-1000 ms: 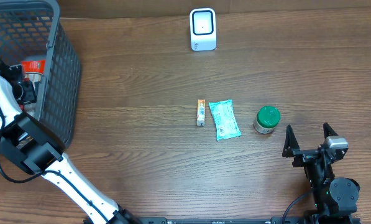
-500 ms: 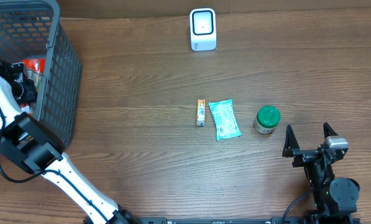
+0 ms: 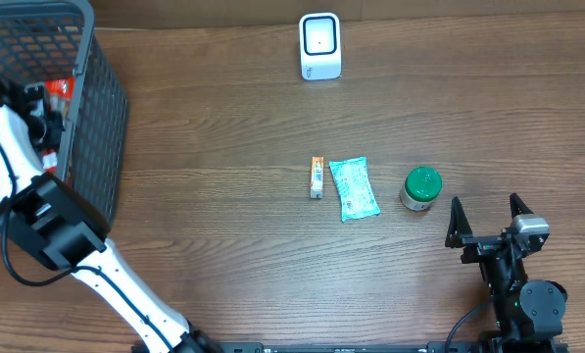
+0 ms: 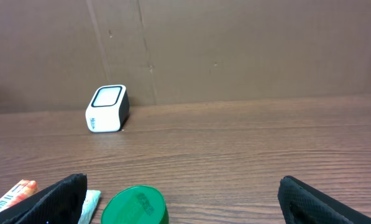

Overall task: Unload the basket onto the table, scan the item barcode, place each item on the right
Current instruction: 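Grasp the red-and-tan pasta packet in the basket with the left gripper, then carry the pasta packet out of the basket and lower it onto the table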

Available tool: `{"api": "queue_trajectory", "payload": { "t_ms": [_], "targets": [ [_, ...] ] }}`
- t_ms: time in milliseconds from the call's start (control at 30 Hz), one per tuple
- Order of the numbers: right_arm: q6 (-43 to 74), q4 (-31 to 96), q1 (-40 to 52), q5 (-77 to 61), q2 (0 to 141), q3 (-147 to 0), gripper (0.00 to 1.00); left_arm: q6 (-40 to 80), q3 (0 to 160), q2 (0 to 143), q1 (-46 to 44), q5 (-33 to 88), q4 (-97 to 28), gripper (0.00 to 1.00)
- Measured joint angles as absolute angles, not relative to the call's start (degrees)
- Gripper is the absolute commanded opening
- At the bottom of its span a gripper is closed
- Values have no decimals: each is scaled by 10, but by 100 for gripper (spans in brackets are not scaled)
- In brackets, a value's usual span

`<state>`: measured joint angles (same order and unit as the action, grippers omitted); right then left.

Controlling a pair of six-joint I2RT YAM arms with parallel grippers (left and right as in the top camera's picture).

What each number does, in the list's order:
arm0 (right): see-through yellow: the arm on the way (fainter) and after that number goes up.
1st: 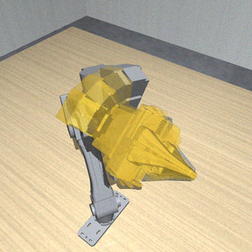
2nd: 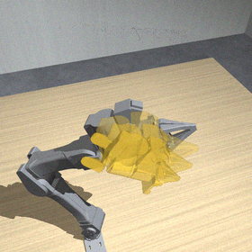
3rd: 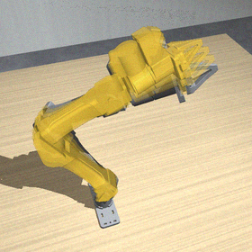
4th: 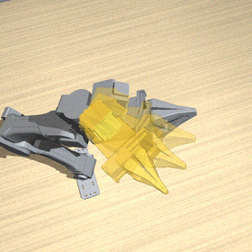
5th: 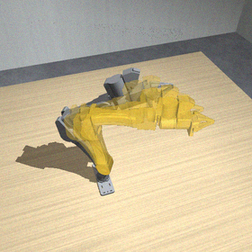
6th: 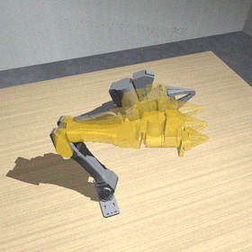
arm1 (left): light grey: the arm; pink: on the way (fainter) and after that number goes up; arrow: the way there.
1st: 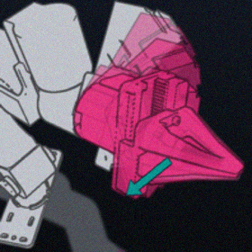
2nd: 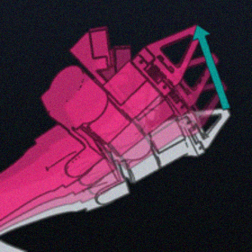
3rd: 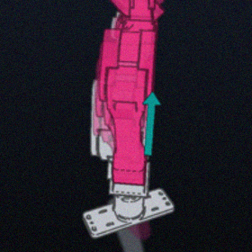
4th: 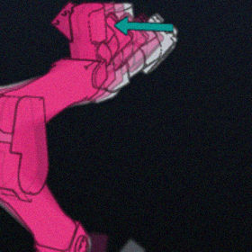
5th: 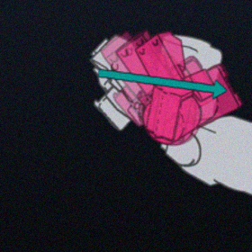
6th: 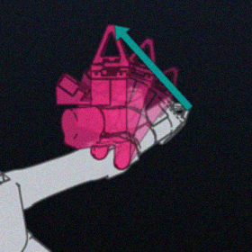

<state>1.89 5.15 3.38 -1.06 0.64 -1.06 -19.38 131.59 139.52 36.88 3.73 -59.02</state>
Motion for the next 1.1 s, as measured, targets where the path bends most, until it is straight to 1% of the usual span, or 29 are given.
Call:
{"api": "queue_trajectory", "payload": {
  "t_ms": [100,300,500,633,800,900,1000,1100],
  "targets": [
    [19,52,34,-11,6,-11,100,-160,1315,1345,347,38,-587,4],
    [19,51,34,-11,6,-11,100,-105,1314,1183,311,-6,-552,4],
    [19,51,34,-11,6,-11,100,-25,1317,1031,303,-24,-555,4],
    [19,51,34,-11,6,-11,100,47,1324,979,303,4,-616,4],
    [19,51,34,-11,6,-11,100,114,1324,978,272,75,-738,4],
    [19,52,34,-11,6,-11,100,129,1321,991,227,93,-808,4],
    [19,51,34,-11,6,-11,100,138,1316,1009,156,81,-888,4],
    [19,51,34,-11,6,-11,100,153,1292,1024,78,52,-908,4]
  ]
}}
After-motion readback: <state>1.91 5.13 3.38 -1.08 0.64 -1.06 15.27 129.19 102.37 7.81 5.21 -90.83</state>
